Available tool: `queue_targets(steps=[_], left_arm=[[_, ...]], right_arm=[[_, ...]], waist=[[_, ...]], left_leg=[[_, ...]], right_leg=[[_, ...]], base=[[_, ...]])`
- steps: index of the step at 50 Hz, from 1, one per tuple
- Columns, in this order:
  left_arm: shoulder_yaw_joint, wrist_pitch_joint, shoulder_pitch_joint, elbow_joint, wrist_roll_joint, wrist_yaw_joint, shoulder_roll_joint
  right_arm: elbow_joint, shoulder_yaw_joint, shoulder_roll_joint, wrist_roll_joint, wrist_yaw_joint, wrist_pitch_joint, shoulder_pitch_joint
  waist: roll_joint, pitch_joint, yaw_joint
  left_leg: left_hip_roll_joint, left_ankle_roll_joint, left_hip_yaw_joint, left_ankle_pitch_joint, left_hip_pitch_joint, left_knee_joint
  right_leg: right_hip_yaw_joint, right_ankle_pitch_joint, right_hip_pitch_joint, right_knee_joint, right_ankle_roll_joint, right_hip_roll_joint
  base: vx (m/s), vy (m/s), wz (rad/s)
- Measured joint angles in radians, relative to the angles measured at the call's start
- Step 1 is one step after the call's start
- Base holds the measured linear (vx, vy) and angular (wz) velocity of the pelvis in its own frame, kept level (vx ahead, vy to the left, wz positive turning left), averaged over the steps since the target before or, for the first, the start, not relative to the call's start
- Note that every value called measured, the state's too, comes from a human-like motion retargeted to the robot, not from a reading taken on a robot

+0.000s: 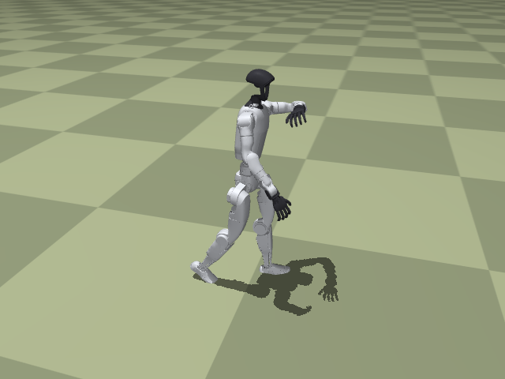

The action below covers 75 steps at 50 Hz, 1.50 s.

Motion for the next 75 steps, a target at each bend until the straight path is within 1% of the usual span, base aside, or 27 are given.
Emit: queue_targets(steps=[3,5,7,10,13,17,19,21,23,25,27,28,33,36,39,41,44,47,50,55,58,60,63,66,68,70,75], left_arm=[[0.011,-0.003,0.042,-0.007,0.016,-0.023,0.002],[0.020,0.009,0.063,-0.011,0.024,-0.025,0.005],[0.031,0.027,0.080,-0.010,0.038,-0.020,0.009],[0.050,0.048,0.104,0.007,0.063,-0.013,0.012],[0.074,0.054,0.147,0.053,0.074,-0.017,0.005],[0.119,0.058,0.247,0.164,0.044,-0.038,-0.019],[0.151,0.066,0.317,0.240,0.007,-0.057,-0.038],[0.189,0.084,0.398,0.327,-0.046,-0.077,-0.062],[0.239,0.105,0.487,0.429,-0.090,-0.094,-0.090],[0.293,0.128,0.589,0.537,-0.101,-0.112,-0.122],[0.362,0.145,0.697,0.662,-0.103,-0.126,-0.168],[0.398,0.154,0.750,0.729,-0.112,-0.126,-0.195],[0.587,0.209,0.994,1.104,-0.239,-0.038,-0.357],[0.727,0.245,1.116,1.353,-0.328,0.048,-0.453],[0.890,0.296,1.227,1.572,-0.406,0.097,-0.513],[0.986,0.329,1.302,1.673,-0.442,0.099,-0.526],[1.063,0.356,1.421,1.741,-0.472,0.062,-0.527],[1.054,0.352,1.543,1.722,-0.481,-0.014,-0.529],[0.993,0.333,1.659,1.645,-0.498,-0.088,-0.533],[0.926,0.329,1.772,1.515,-0.575,-0.122,-0.543],[0.928,0.323,1.788,1.469,-0.632,-0.102,-0.563],[0.934,0.312,1.783,1.453,-0.655,-0.090,-0.581],[0.933,0.295,1.756,1.446,-0.666,-0.087,-0.602],[0.924,0.292,1.689,1.471,-0.654,-0.096,-0.606],[0.915,0.291,1.624,1.510,-0.622,-0.106,-0.602],[0.905,0.288,1.552,1.561,-0.566,-0.113,-0.594],[0.872,0.298,1.329,1.677,-0.395,-0.051,-0.567]], right_arm=[[0.090,0.000,0.013,-0.013,0.035,0.010,0.092],[0.136,-0.010,0.015,-0.012,0.049,0.023,0.151],[0.167,-0.027,0.011,0.000,0.054,0.034,0.205],[0.197,-0.057,0.004,0.029,0.052,0.040,0.271],[0.213,-0.086,0.005,0.058,0.046,0.033,0.324],[0.221,-0.119,0.025,0.099,0.041,0.025,0.371],[0.219,-0.132,0.039,0.116,0.042,0.026,0.382],[0.212,-0.144,0.054,0.124,0.046,0.037,0.386],[0.199,-0.155,0.066,0.105,0.058,0.055,0.380],[0.183,-0.167,0.082,0.068,0.080,0.061,0.376],[0.170,-0.177,0.089,0.037,0.098,0.052,0.367],[0.165,-0.182,0.088,0.029,0.099,0.047,0.361],[0.178,-0.205,0.068,0.021,0.026,0.027,0.308],[0.217,-0.209,0.053,0.033,-0.053,0.019,0.255],[0.258,-0.207,0.039,0.039,-0.118,0.022,0.194],[0.274,-0.206,0.030,0.034,-0.146,0.029,0.146],[0.276,-0.198,0.016,0.029,-0.166,0.040,0.057],[0.249,-0.176,0.005,0.041,-0.168,0.042,-0.039],[0.198,-0.151,-0.008,0.065,-0.172,0.034,-0.128],[0.090,-0.144,-0.031,0.100,-0.201,0.027,-0.250],[0.028,-0.153,-0.035,0.119,-0.225,0.011,-0.299],[-0.009,-0.155,-0.033,0.136,-0.237,-0.007,-0.317],[-0.044,-0.145,-0.019,0.147,-0.235,-0.028,-0.310],[-0.055,-0.132,0.004,0.125,-0.204,-0.031,-0.270],[-0.049,-0.124,0.022,0.092,-0.175,-0.029,-0.222],[-0.030,-0.114,0.042,0.049,-0.145,-0.028,-0.155],[0.069,-0.092,0.077,-0.035,-0.116,-0.007,0.035]], waist=[[0.013,-0.028,-0.009],[0.021,-0.039,-0.020],[0.030,-0.039,-0.037],[0.046,-0.020,-0.077],[0.057,0.011,-0.131],[0.050,0.061,-0.202],[0.030,0.088,-0.230],[0.000,0.119,-0.256],[-0.029,0.155,-0.275],[-0.049,0.179,-0.278],[-0.046,0.185,-0.276],[-0.041,0.183,-0.276],[-0.033,0.161,-0.283],[-0.039,0.150,-0.278],[-0.060,0.129,-0.265],[-0.072,0.108,-0.250],[-0.089,0.091,-0.200],[-0.113,0.097,-0.121],[-0.134,0.110,-0.038],[-0.107,0.134,0.077],[-0.048,0.156,0.126],[-0.015,0.171,0.142],[-0.009,0.169,0.143],[-0.022,0.147,0.136],[-0.025,0.127,0.130],[-0.019,0.103,0.123],[0.007,0.039,0.077]], left_leg=[[0.012,0.013,-0.016,-0.073,0.038,0.029],[0.013,0.013,-0.027,-0.113,0.056,0.050],[0.010,0.003,-0.038,-0.143,0.071,0.071],[0.001,-0.015,-0.065,-0.180,0.093,0.103],[-0.013,-0.021,-0.110,-0.211,0.117,0.128],[-0.042,-0.016,-0.178,-0.247,0.159,0.152],[-0.070,-0.013,-0.208,-0.264,0.185,0.161],[-0.108,-0.009,-0.239,-0.283,0.220,0.168],[-0.140,-0.004,-0.266,-0.304,0.270,0.168],[-0.153,-0.003,-0.279,-0.321,0.316,0.160],[-0.147,-0.008,-0.284,-0.326,0.348,0.151],[-0.143,-0.009,-0.290,-0.326,0.360,0.149],[-0.155,0.001,-0.346,-0.265,0.406,0.188],[-0.168,0.021,-0.365,-0.159,0.391,0.309],[-0.196,0.058,-0.349,-0.044,0.277,0.572],[-0.208,0.086,-0.316,-0.008,0.149,0.787],[-0.205,0.137,-0.243,-0.041,-0.024,1.012],[-0.201,0.187,-0.167,-0.123,-0.143,1.076],[-0.209,0.208,-0.122,-0.160,-0.222,0.987],[-0.178,0.180,-0.111,-0.047,-0.236,0.525],[-0.110,0.116,-0.082,0.026,-0.184,0.195],[-0.074,0.058,-0.048,0.028,-0.160,0.044],[-0.055,0.001,0.005,-0.016,-0.163,-0.025],[-0.047,-0.010,0.046,0.000,-0.146,-0.025],[-0.041,-0.006,0.063,0.034,-0.108,-0.025],[-0.031,0.003,0.067,0.043,-0.058,-0.022],[-0.003,0.034,0.023,-0.075,0.025,0.046]], right_leg=[[-0.035,0.155,-0.142,0.290,0.013,0.017],[-0.081,0.239,-0.252,0.472,0.003,0.005],[-0.148,0.238,-0.353,0.604,-0.042,-0.032],[-0.243,0.114,-0.466,0.693,-0.121,-0.092],[-0.299,0.017,-0.530,0.628,-0.148,-0.109],[-0.330,-0.040,-0.555,0.357,-0.136,-0.102],[-0.325,-0.014,-0.539,0.150,-0.116,-0.103],[-0.306,0.062,-0.507,-0.085,-0.083,-0.114],[-0.296,0.153,-0.473,-0.294,-0.032,-0.127],[-0.318,0.173,-0.480,-0.400,0.037,-0.129],[-0.347,0.106,-0.518,-0.400,0.088,-0.117],[-0.351,0.089,-0.526,-0.400,0.097,-0.110],[-0.342,0.172,-0.467,-0.400,0.078,-0.118],[-0.344,0.119,-0.393,-0.400,0.054,-0.138],[-0.330,0.050,-0.329,-0.383,0.027,-0.168],[-0.319,0.016,-0.311,-0.362,0.015,-0.181],[-0.286,-0.019,-0.293,-0.343,0.013,-0.185],[-0.233,-0.043,-0.270,-0.332,0.025,-0.188],[-0.178,-0.057,-0.246,-0.323,0.037,-0.192],[-0.101,-0.074,-0.194,-0.308,0.024,-0.146],[-0.061,-0.097,-0.122,-0.304,0.018,-0.080],[-0.044,-0.114,-0.062,-0.307,0.024,-0.050],[-0.030,-0.133,0.007,-0.305,0.041,-0.046],[-0.016,-0.123,0.040,-0.267,0.044,-0.046],[-0.011,-0.085,0.047,-0.208,0.039,-0.037],[-0.015,-0.008,0.032,-0.100,0.034,-0.020],[-0.096,0.235,-0.195,0.407,0.018,0.008]], base=[[0.66,0.27,-0.02],[0.61,0.26,0.12],[0.57,0.26,0.26],[0.53,0.22,0.53],[0.51,0.15,0.84],[0.50,0.07,0.96],[0.51,0.00,0.91],[0.55,-0.04,0.88],[0.59,-0.08,0.65],[0.61,-0.11,0.28],[0.63,-0.12,0.11],[0.65,-0.13,0.15],[0.71,-0.15,0.27],[0.76,-0.20,0.18],[0.73,-0.22,0.03],[0.67,-0.20,-0.13],[0.63,-0.17,-0.55],[0.59,-0.11,-1.00],[0.57,-0.05,-1.06],[0.57,0.03,-0.95],[0.64,0.11,-0.85],[0.68,0.15,-0.55],[0.70,0.18,-0.26],[0.73,0.20,-0.12],[0.77,0.22,-0.08],[0.78,0.25,-0.05],[0.72,0.26,0.18]])
